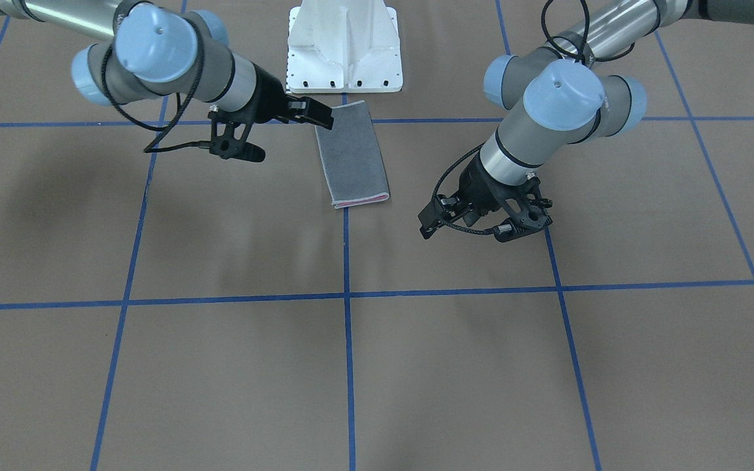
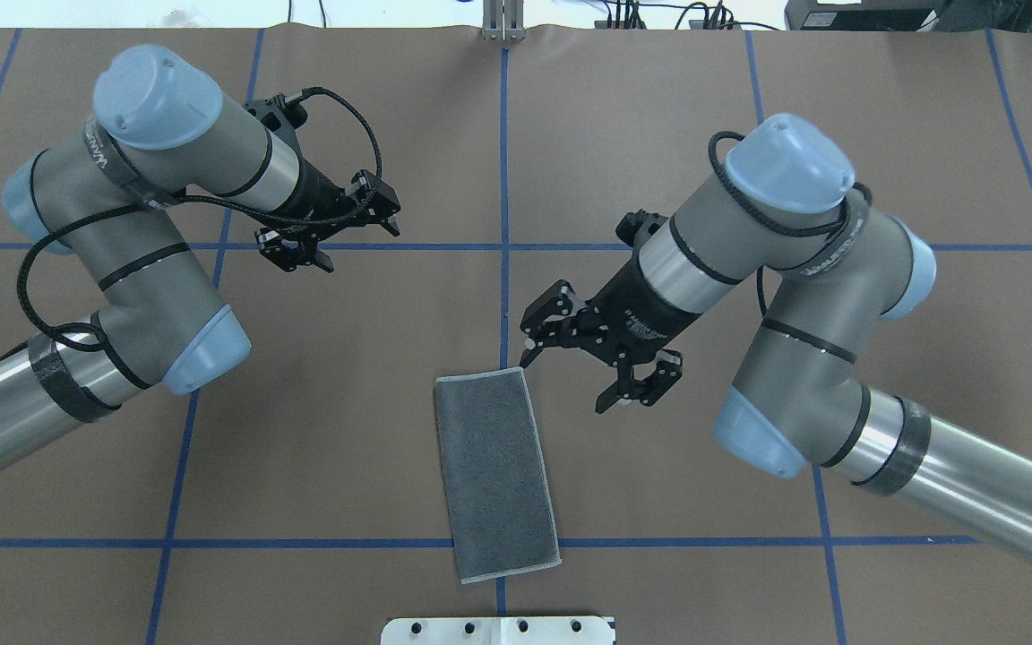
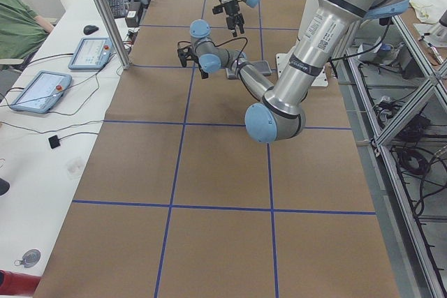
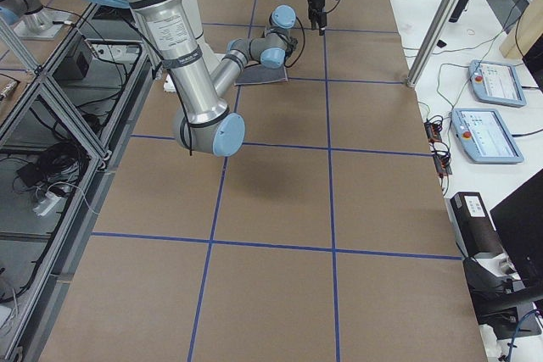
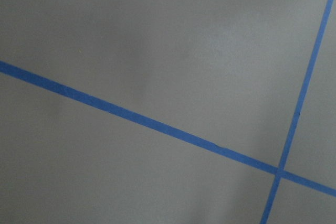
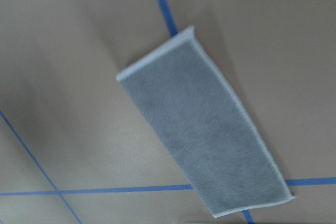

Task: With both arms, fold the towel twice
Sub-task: 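Swing the folded towel toward the robot with the right gripper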

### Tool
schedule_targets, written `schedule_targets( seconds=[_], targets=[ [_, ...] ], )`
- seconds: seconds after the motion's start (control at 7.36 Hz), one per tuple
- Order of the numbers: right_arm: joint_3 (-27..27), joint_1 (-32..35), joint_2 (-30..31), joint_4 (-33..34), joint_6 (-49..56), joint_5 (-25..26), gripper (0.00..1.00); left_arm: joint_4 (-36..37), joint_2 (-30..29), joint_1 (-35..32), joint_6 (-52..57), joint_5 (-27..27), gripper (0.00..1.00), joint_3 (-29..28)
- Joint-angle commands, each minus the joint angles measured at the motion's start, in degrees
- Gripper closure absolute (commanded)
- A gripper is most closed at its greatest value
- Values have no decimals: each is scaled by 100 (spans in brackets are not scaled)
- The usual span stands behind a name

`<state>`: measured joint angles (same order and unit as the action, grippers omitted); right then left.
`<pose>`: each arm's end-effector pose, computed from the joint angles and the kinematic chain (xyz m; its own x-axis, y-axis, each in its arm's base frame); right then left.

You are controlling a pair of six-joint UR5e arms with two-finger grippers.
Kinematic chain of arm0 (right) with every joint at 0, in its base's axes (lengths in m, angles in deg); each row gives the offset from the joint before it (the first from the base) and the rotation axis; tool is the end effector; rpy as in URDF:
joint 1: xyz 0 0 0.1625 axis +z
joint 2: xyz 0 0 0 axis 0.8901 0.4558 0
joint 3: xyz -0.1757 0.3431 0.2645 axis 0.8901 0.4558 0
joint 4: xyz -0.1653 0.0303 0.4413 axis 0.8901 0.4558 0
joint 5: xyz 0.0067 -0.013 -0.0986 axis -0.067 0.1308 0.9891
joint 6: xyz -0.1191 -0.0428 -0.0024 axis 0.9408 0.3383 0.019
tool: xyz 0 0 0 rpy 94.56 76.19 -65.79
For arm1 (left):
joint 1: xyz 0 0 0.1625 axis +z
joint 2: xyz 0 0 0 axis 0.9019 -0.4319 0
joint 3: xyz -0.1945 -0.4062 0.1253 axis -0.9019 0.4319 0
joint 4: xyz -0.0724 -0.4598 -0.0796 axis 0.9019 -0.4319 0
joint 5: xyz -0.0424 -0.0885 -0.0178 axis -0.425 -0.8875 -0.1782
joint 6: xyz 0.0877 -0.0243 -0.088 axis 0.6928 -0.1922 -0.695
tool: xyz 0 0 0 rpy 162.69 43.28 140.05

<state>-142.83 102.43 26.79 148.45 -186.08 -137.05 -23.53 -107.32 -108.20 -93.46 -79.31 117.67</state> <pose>-0.5083 -0.4589 0.2255 0.3473 0.4366 0.8299 0.1372 0.8518 -0.5055 0.5107 -0.5754 0.2664 0.3787 -0.3686 -0.8490 0.2284 0.9261 -0.3002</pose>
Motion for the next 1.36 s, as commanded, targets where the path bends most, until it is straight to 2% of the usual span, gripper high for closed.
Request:
schedule_targets(
  seconds=[0.0,0.27,0.41,0.54,0.68,0.95,1.22],
  targets=[
    [32,815,473,6,668,-676,0,1,17,341,-873,-188,0,385],
    [84,1264,913,14,1433,-775,0,10,34,1017,-1595,-83,0,712],
    [267,1510,976,14,1784,-1063,0,27,52,1439,-1642,388,0,783],
    [330,1565,985,14,1823,-1126,0,106,43,1756,-1581,740,0,705],
    [339,1557,977,6,1823,-1127,0,133,43,1777,-1293,1083,0,583],
    [366,1548,977,-21,1823,-1092,0,133,35,1681,-180,1262,1,354],
    [375,1548,968,-29,1832,-1057,0,133,26,1681,256,1333,6,309]
  ],
)
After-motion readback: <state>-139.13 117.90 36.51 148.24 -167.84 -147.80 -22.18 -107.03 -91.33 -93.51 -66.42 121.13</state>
